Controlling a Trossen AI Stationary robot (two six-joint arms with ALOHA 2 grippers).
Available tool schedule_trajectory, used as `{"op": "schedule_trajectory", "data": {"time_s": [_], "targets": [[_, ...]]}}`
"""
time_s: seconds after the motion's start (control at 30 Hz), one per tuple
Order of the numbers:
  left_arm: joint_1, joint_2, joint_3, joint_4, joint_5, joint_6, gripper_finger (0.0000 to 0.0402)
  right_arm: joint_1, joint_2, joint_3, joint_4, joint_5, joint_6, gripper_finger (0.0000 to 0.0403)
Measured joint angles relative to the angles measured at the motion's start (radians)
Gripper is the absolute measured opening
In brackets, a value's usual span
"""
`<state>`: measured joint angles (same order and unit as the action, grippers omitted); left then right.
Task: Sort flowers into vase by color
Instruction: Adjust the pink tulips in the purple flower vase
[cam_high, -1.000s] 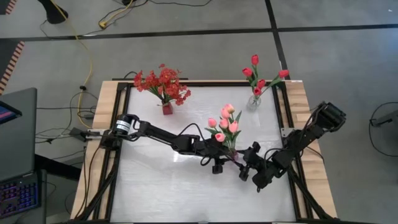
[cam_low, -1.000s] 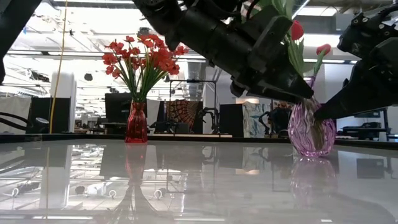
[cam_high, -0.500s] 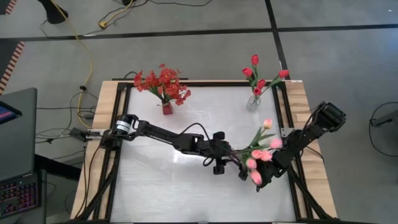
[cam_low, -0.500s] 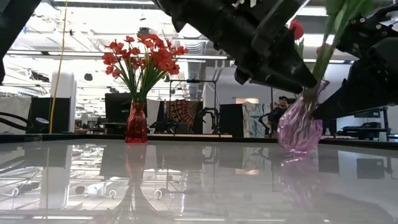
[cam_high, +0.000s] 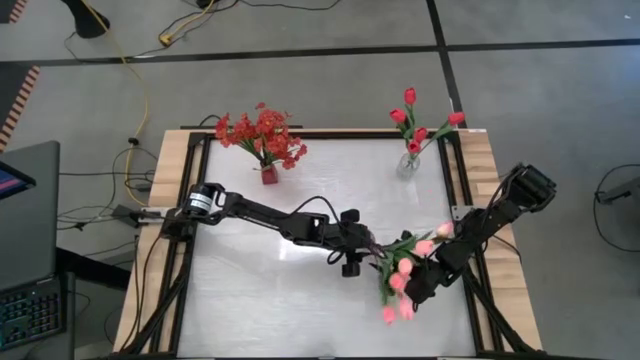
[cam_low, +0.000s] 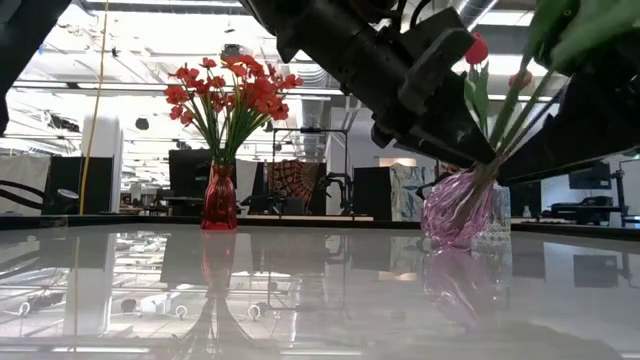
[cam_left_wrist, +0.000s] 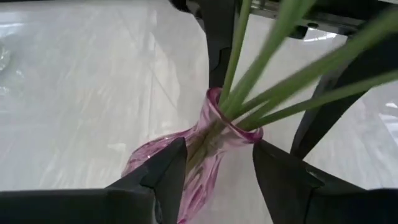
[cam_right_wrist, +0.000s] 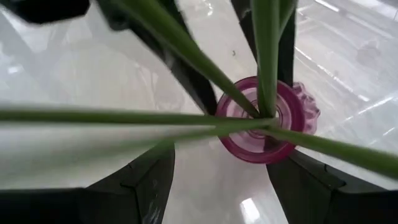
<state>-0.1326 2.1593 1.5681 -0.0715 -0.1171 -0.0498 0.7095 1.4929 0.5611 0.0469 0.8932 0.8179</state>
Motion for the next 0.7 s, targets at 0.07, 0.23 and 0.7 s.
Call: {"op": "schedule_trajectory", "data": {"time_s": [0.07, 0.23, 0.7], "targets": [[0.001, 0.0, 0.0, 0.0, 0.009, 0.001, 0.0163, -0.006, 0.0, 0.023, -0.023, -0.007, -0.044, 0.0276], [0.001, -0.003, 0.0, -0.002, 0.007, 0.004, 0.0137, -0.031, 0.0, 0.087, -0.147, -0.024, -0.037, 0.0276], [0.0, -0.002, -0.001, 0.012, 0.043, 0.016, 0.0131, -0.067, -0.006, 0.211, -0.357, -0.102, 0.105, 0.0276]]}}
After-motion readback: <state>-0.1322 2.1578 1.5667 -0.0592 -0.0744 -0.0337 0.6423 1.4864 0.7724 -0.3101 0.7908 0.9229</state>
